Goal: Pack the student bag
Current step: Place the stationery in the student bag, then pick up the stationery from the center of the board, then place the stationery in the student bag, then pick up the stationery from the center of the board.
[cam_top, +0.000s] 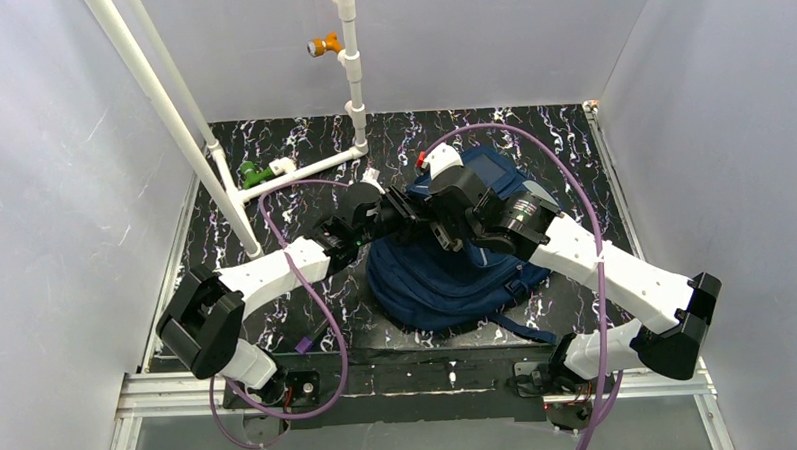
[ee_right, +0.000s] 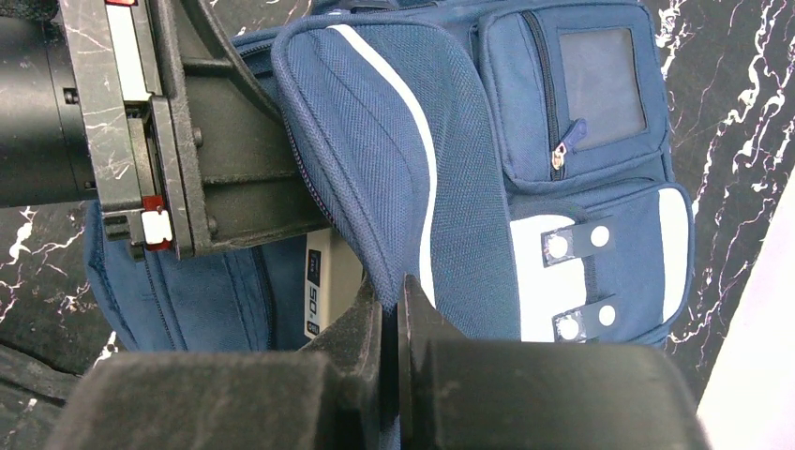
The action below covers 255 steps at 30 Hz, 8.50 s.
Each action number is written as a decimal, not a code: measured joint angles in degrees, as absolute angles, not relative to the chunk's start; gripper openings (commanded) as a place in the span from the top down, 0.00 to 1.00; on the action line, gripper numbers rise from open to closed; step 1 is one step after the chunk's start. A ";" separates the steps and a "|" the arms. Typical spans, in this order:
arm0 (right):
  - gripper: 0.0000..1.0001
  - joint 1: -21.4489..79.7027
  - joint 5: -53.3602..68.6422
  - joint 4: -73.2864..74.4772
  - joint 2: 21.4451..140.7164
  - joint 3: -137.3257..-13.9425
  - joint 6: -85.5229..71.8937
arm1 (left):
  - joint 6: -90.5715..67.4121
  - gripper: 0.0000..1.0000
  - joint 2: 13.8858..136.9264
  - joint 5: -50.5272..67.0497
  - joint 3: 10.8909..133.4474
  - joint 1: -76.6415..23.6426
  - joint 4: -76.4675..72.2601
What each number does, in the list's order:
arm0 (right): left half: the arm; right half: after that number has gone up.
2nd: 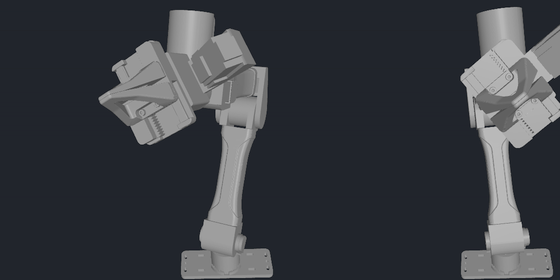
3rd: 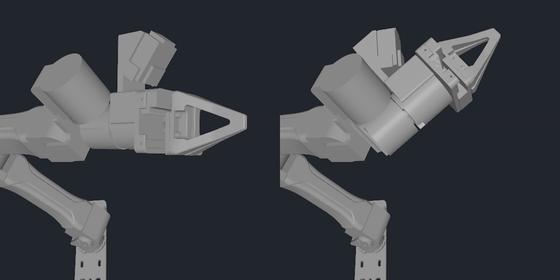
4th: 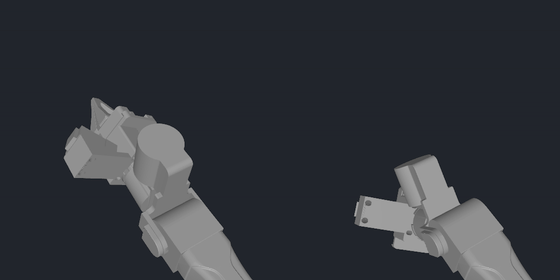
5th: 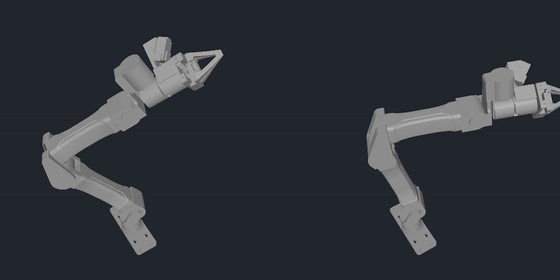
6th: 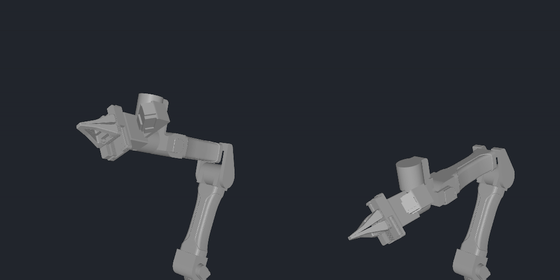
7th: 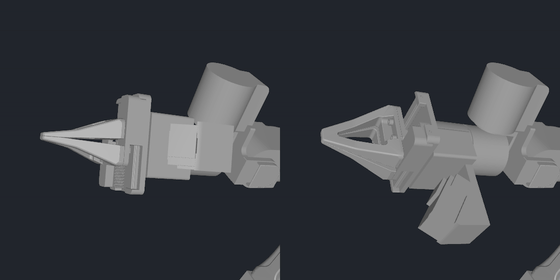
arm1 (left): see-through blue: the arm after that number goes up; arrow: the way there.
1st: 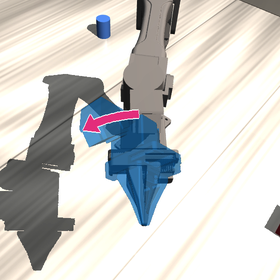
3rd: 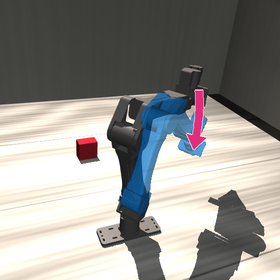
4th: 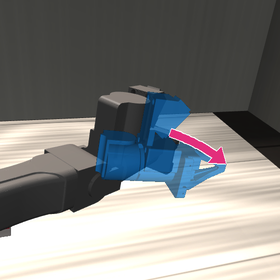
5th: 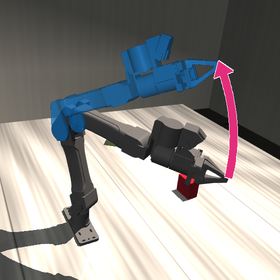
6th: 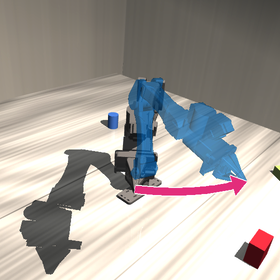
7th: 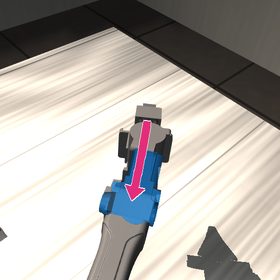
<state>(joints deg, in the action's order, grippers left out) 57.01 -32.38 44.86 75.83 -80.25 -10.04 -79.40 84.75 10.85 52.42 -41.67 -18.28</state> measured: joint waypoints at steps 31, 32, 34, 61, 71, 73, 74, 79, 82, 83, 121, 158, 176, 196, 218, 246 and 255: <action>0.99 56.21 -32.49 44.88 75.88 -80.47 -10.20 | -69.73 0.28 77.73 0.16 48.95 -44.38 -16.16; 0.99 56.21 -32.36 44.88 75.88 -80.47 -10.22 | -68.99 0.31 76.60 0.12 49.32 -44.38 -14.72; 0.99 56.16 -32.25 44.88 75.88 -80.47 -10.20 | -67.40 0.43 74.39 -0.05 50.63 -44.38 -10.98; 0.96 55.46 -31.55 43.05 75.66 -78.19 -10.07 | -57.08 0.25 70.28 6.04 54.57 -45.91 9.61; 0.84 55.46 -25.32 39.40 75.07 -74.04 -8.71 | -47.59 0.24 45.95 -2.50 49.28 -45.45 41.98; 0.84 55.42 -23.75 38.26 75.07 -72.82 -8.75 | -47.64 0.24 46.48 -2.98 46.59 -45.39 45.82; 0.84 55.40 -23.16 37.80 75.07 -72.29 -8.78 | -47.57 0.24 48.07 -3.05 45.19 -45.39 47.57; 0.85 55.31 -21.30 36.80 75.05 -71.35 -8.82 | -45.98 0.20 61.45 -6.50 43.90 -46.61 53.32; 0.87 55.18 -20.93 36.69 74.96 -71.35 -8.80 | -45.71 0.20 66.98 -9.19 45.12 -47.42 55.61; 0.87 55.18 -20.84 36.69 74.94 -71.33 -8.80 | -45.93 0.20 68.51 -10.44 45.54 -47.51 56.03; 0.99 54.87 -19.99 36.32 73.10 -70.37 -8.75 | -43.20 0.91 74.96 -6.46 38.20 -44.45 40.88; 0.99 53.17 -28.45 39.11 70.67 -74.26 -20.82 | -79.37 0.47 91.64 8.08 60.60 -48.99 -15.11; 0.99 53.01 -27.83 38.81 69.82 -73.95 -19.09 | -75.02 0.29 83.13 6.72 56.45 -49.36 -8.47; 0.99 53.12 -24.01 35.40 69.30 -70.28 -17.54 | -48.90 0.06 57.10 0.95 56.99 -29.28 40.40; 0.99 53.10 -20.40 35.51 69.36 -69.97 -13.72 | -47.86 0.02 65.65 -26.44 48.12 18.31 48.97; 0.99 53.10 -20.21 37.43 71.02 -72.05 -14.46 | -44.07 0.53 79.09 -12.80 41.21 26.04 31.99; 0.99 53.10 -20.36 37.91 71.64 -72.66 -14.46 | -44.40 0.75 72.75 -8.49 37.47 26.09 31.73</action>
<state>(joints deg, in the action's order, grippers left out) 53.10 -20.36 37.91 71.64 -72.66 -14.46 -44.40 72.75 -8.49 37.47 26.09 31.73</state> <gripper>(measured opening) 0.151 0.457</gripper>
